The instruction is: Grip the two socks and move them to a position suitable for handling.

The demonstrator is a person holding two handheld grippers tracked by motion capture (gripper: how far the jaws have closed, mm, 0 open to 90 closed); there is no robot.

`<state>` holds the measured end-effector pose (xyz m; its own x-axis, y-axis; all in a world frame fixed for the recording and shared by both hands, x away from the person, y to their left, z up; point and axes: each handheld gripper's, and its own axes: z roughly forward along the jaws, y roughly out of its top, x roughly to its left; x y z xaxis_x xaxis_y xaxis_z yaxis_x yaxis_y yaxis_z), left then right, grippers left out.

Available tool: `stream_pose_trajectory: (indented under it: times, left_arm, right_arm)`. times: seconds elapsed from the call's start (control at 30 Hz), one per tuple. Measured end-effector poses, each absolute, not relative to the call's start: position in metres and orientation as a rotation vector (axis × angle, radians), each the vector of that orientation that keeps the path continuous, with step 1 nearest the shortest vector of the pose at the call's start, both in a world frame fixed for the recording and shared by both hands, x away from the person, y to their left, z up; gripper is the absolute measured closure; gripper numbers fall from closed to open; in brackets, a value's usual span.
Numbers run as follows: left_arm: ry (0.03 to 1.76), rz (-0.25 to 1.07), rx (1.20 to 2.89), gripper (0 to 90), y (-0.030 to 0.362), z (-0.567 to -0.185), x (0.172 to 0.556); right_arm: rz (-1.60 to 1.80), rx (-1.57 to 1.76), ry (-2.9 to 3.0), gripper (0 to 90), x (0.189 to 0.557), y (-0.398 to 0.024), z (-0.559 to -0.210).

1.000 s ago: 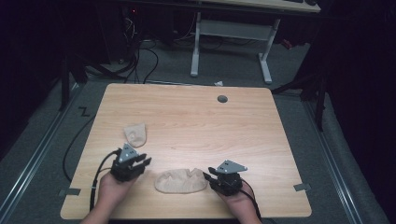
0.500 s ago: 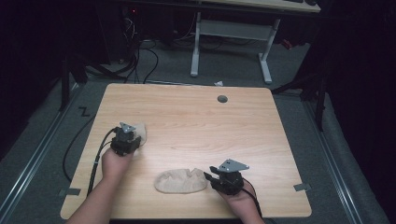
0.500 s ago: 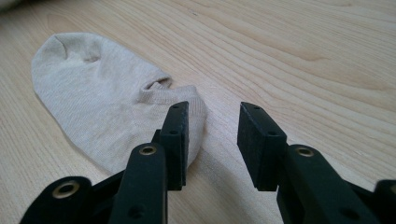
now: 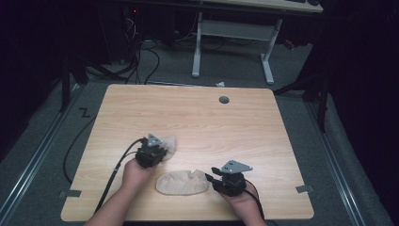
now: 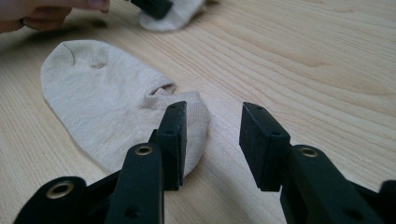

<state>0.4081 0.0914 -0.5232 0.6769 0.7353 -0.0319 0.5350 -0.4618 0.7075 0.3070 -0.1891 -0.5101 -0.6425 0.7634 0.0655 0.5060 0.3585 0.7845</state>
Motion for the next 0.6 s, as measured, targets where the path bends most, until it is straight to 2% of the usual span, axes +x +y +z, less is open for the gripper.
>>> stream_pose_trajectory:
  times: [0.13,0.3,0.33,0.43,0.47,0.53,0.6]
  left_arm:
    - [0.869,0.35,2.242,81.4,0.058,-0.521,0.397]
    - [0.84,0.349,2.265,80.4,0.039,-0.519,0.393]
    - [0.849,0.331,2.259,78.4,0.039,-0.518,0.393]
    - [0.875,0.338,2.206,64.4,0.046,-0.511,0.391]
    - [0.874,0.35,2.166,64.4,0.051,-0.505,0.388]
    - [0.883,0.375,2.108,58.1,0.064,-0.492,0.383]
    - [0.898,0.404,2.069,57.6,0.08,-0.481,0.376]
  right_arm:
    - [1.17,1.115,2.316,61.8,0.307,-0.189,-0.51]
    - [1.171,1.118,2.316,61.9,0.307,-0.191,-0.51]
    - [1.173,1.119,2.314,61.9,0.307,-0.191,-0.51]
    - [1.178,1.12,2.311,61.8,0.308,-0.193,-0.511]
    - [1.18,1.12,2.309,61.8,0.308,-0.193,-0.511]
    - [1.188,1.123,2.308,61.8,0.308,-0.194,-0.51]
    - [1.191,1.114,2.306,61.8,0.308,-0.193,-0.511]
